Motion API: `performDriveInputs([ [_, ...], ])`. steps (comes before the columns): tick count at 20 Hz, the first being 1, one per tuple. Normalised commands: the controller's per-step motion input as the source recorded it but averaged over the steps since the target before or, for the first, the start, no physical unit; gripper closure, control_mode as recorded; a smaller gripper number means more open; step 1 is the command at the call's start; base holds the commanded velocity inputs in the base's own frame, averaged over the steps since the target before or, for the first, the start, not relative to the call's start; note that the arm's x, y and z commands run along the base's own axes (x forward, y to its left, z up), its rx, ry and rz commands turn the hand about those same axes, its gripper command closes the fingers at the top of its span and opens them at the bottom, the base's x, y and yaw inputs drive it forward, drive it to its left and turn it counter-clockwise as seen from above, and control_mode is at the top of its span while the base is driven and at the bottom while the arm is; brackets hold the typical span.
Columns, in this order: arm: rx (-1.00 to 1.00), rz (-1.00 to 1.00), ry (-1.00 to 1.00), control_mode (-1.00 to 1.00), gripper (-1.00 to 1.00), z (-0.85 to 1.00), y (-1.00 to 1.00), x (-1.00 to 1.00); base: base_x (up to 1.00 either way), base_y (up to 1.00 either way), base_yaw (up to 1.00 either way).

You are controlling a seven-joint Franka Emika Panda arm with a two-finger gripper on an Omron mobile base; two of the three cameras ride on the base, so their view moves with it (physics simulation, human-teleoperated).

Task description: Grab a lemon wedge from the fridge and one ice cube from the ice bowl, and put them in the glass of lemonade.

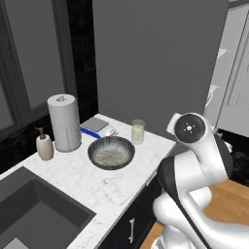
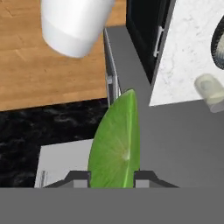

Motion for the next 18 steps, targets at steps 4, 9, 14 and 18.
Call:
performDriveInputs([
  [4, -0.37, 0.52, 0.45, -1.0, 1.0, -0.03, 0.05, 0.15, 0.0, 0.0, 0.0],
  [9, -0.26, 0.37, 0.37, -1.0, 1.0, -0.01, 0.37, 0.44, 0.0, 0.0, 0.0],
  [14, -0.02, -0.02, 0.01, -1.0, 1.0, -0.03, 0.24, 0.48, 0.0, 0.0, 0.0],
  [18, 0.0, -0.1, -0.1, -1.0, 1.0, -0.15, 0.01, 0.54, 0.0, 0.0, 0.0],
])
